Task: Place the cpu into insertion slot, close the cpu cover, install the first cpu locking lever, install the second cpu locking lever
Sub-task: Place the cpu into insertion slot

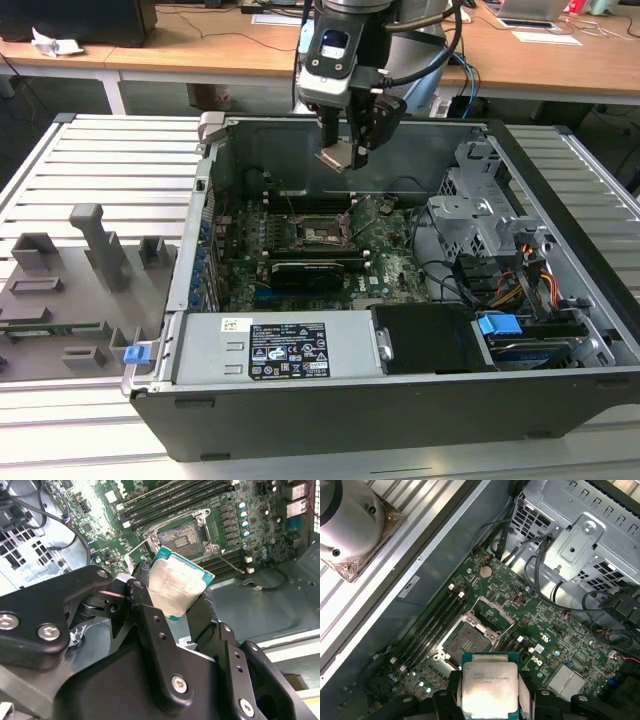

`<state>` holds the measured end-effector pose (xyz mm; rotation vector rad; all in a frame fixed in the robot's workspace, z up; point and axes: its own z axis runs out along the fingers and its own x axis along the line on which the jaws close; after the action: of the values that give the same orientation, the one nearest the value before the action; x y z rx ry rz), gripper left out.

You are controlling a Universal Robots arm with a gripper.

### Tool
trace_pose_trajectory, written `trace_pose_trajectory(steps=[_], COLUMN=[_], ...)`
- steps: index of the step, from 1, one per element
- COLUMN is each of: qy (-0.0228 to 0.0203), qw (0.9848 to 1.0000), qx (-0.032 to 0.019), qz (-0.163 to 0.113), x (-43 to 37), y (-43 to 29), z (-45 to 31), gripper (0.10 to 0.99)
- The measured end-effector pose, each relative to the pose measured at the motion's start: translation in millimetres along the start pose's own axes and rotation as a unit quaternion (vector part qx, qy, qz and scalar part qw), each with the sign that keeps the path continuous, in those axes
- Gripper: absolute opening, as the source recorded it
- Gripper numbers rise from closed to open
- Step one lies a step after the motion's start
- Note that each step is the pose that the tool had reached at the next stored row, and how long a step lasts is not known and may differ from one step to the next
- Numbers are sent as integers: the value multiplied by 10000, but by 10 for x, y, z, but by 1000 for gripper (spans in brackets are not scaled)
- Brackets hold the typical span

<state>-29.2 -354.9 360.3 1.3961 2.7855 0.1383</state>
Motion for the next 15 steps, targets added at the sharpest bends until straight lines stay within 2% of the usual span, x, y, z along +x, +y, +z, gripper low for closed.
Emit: trace_pose_trajectory(steps=[7,11,15], qy=[-31,-61,-89], qw=[9994,9977,9950], qx=[-6,-12,-18], qz=[341,672,995], x=[0,0,0], y=[0,-1,-2], z=[5,16,28], gripper=[537,537,537])
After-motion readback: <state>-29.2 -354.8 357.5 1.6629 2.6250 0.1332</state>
